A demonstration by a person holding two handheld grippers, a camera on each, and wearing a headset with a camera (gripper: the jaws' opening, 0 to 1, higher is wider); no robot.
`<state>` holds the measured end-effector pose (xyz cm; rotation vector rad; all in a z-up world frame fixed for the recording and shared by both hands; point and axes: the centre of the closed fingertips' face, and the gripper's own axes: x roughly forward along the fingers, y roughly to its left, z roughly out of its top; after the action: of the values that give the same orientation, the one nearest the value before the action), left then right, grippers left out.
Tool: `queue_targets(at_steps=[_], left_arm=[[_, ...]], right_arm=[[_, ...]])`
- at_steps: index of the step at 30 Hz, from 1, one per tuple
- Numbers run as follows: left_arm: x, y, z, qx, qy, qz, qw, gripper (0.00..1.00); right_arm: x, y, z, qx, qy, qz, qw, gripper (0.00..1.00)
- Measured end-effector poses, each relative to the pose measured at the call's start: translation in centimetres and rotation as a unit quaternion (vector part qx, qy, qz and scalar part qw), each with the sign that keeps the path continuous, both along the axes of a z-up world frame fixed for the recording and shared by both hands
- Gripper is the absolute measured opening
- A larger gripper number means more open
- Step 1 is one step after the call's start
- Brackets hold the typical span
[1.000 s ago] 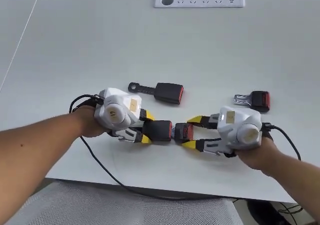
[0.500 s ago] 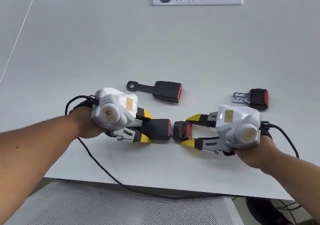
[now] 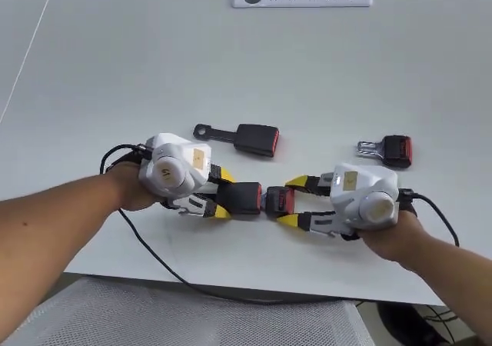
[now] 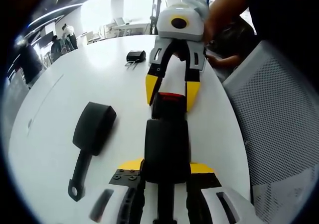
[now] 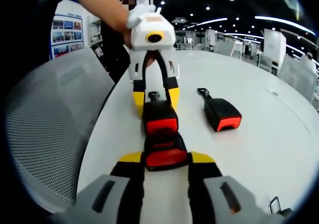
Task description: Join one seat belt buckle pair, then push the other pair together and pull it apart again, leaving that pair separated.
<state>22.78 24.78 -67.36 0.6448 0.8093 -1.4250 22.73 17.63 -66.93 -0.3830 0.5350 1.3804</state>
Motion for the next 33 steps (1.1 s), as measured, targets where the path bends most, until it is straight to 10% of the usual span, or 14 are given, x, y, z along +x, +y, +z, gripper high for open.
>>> queue_targets(at_steps=[14,19,23,33], left_arm=[[-0.4,-0.3,-0.2,0.041,-0.008,-0.017,0.999,0.36],[-0.8,0.0,-0.1,0.058,0.003,0.011,0.9982,0.46],[-0.1,-0.8,1.5,0.018,-0.006,0.057,0.9982,0.62],[1.6,0.3,3.4,0.015,-0.048,0.077,0.9958,0.84]], right_arm=[[-0.1,0.3,-0.2,-0.025,0.012,0.002,0.9996,0.36],[0.6,0.3,0.6,-0.017,0.013,-0.035,0.9992,0.63],[1.1,-0.2,1.6,0.0,0.025,-0.061,0.9978,0.73],[1.0,-3.1,3.5,-0.001,0.001,-0.063,0.998,0.77]])
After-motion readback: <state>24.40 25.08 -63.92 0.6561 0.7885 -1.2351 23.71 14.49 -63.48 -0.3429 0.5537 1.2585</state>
